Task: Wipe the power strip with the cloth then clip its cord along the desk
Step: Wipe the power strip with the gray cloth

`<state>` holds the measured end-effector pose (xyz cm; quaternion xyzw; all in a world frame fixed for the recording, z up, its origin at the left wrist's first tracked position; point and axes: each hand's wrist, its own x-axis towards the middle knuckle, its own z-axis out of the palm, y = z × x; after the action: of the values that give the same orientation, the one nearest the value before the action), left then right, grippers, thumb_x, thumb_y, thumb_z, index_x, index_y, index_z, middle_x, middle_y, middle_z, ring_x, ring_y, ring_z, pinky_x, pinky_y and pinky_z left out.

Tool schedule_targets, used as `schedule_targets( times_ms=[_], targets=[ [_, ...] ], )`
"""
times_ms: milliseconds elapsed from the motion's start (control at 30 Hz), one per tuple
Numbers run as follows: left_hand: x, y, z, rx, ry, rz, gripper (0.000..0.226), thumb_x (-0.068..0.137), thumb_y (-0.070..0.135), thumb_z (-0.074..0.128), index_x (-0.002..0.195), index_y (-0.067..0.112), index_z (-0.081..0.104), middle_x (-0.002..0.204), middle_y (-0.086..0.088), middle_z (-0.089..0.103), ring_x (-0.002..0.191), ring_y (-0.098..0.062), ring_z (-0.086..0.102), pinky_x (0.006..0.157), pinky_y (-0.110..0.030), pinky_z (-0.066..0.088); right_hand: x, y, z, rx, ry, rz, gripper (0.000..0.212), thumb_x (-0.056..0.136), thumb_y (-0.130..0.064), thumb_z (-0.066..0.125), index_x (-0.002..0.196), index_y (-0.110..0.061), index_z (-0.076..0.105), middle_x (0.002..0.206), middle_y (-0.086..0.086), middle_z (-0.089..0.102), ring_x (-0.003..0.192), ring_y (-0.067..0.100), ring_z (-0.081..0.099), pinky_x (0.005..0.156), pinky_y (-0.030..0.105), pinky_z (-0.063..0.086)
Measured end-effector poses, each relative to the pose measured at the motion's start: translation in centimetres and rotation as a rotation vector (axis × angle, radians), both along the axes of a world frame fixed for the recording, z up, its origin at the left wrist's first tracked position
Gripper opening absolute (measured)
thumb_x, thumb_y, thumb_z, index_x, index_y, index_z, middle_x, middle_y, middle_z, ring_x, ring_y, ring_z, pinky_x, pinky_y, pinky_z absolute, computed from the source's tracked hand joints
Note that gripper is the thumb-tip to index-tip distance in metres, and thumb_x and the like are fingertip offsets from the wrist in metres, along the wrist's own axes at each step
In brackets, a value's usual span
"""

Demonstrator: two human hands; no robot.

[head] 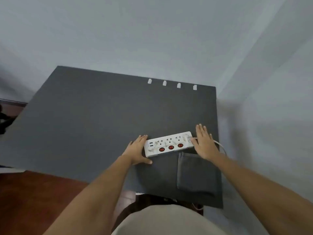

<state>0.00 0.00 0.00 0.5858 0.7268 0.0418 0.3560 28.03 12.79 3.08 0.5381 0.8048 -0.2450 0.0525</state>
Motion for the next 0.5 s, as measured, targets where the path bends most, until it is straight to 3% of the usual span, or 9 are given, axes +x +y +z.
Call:
schedule_targets(
  times_ms=[167, 367, 500],
  targets=[
    [-0.3, -0.5, -1.3, 0.121, 0.036, 0.067, 0.104, 0.068, 0.041, 0.081, 0.151, 0.016, 0.023, 0.159, -0.002, 0.027, 0.150, -0.018, 0.012, 0.122, -0.044, 0.012, 1.9, -6.2, -3.3, 0.087, -0.102, -0.067, 0.074, 0.092, -0.056, 0.019, 0.148, -0.016, -0.010, 0.155, 0.004, -0.019, 0.144, 0.025, -0.016, 0.119, 0.053, 0.003],
    [-0.4, 0.3, -1.8, 0.195, 0.058, 0.051, 0.091, 0.074, 0.041, 0.077, 0.148, 0.018, 0.030, 0.160, -0.002, 0.024, 0.150, -0.019, 0.009, 0.121, -0.046, 0.010, 0.9, -10.9, -5.7, -0.010, -0.212, -0.184, 0.099, 0.074, -0.082, 0.024, 0.144, -0.030, -0.023, 0.151, 0.014, -0.033, 0.138, 0.046, -0.024, 0.104, 0.062, -0.015],
    [-0.8, 0.7, -2.0, 0.191, -0.002, 0.078, 0.089, 0.070, 0.042, 0.079, 0.144, 0.022, 0.034, 0.161, -0.003, 0.021, 0.151, -0.020, 0.006, 0.121, -0.050, 0.006, 0.0, -12.1, -6.2, -0.004, -0.229, -0.250, 0.082, 0.073, -0.081, 0.010, 0.141, -0.045, -0.020, 0.153, 0.013, -0.029, 0.138, 0.052, -0.019, 0.102, 0.064, -0.013]
  ],
)
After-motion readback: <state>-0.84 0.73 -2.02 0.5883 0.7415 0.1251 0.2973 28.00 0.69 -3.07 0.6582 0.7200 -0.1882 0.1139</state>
